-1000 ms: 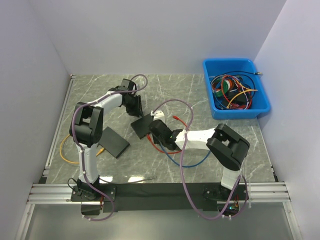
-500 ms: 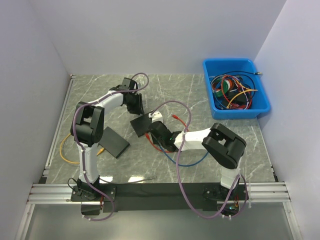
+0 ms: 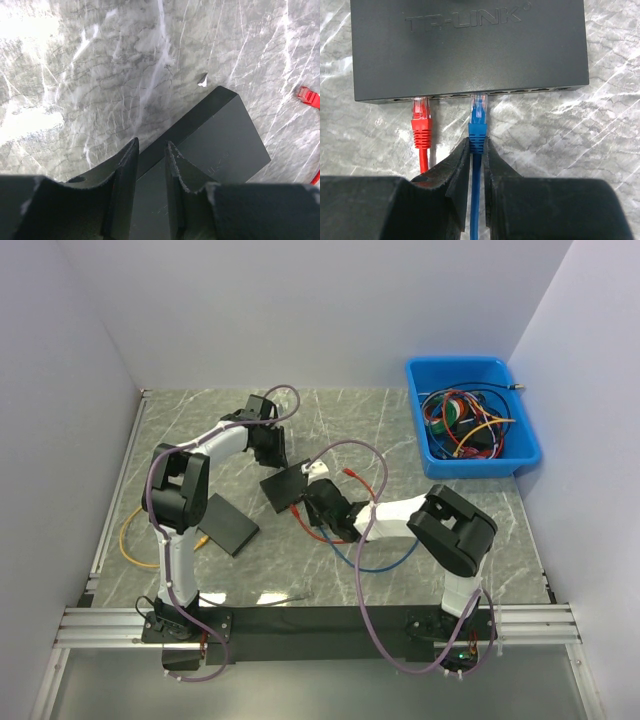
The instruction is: Insert the plug into the switch port
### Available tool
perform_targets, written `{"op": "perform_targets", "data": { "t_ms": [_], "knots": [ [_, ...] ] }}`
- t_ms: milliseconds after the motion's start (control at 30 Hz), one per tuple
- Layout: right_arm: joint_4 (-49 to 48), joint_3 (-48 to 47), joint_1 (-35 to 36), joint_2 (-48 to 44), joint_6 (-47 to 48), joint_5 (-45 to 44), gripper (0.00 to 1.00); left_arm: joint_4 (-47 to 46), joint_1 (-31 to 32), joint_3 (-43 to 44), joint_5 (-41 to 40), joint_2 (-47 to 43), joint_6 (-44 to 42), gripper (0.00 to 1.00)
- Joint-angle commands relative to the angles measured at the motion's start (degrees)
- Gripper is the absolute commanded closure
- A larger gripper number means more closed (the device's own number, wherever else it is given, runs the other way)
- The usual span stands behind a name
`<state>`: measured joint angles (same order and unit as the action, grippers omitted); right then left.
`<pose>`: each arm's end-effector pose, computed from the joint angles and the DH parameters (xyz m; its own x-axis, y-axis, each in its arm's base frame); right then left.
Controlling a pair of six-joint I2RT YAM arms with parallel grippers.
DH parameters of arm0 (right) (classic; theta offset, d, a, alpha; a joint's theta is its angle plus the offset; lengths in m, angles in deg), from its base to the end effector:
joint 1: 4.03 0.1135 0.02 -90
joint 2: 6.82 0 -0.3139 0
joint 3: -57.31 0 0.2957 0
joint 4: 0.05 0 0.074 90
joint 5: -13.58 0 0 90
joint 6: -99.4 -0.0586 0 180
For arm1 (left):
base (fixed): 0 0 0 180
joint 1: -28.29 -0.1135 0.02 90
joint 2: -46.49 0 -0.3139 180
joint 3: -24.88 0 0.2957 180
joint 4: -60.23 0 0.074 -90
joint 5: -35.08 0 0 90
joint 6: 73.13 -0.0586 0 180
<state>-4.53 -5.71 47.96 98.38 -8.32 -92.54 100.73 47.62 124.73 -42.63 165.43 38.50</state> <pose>0.2742 0.3245 0.1382 -0.5479 -0.2262 -0.8054 -0.4775 0.8750 0.0791 0.4845 -0.1832 0.1783 -0.9132 -0.0613 -0.4029 0.0952 0.9292 -0.3572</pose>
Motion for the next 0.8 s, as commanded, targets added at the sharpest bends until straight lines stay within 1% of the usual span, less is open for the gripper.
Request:
{"op": "perform_targets", "data": {
  "t_ms": [0,267,600,767],
  "knots": [
    [-4.1,-0.2,-1.5,-3.0,1.8,-1.5,1.00,5.1,2.4,0.9,2.2,0.7,-1.4,0.67],
    [-4.0,-0.5,-2.4,-4.9,2.7,-0.8,1.00,5.5,3.0,1.1,0.7,0.9,-1.7,0.67],
    [-2.4,-4.3,-2.6,-1.1,3.0,0.0,1.00,5.8,3.6,1.2,0.6,1.6,-1.9,0.67],
    [-2.4,-5.6,-2.8,-1.0,3.3,0.6,1.00,6.1,4.2,1.3,0.3,1.7,-1.9,0.67]
  ]
}}
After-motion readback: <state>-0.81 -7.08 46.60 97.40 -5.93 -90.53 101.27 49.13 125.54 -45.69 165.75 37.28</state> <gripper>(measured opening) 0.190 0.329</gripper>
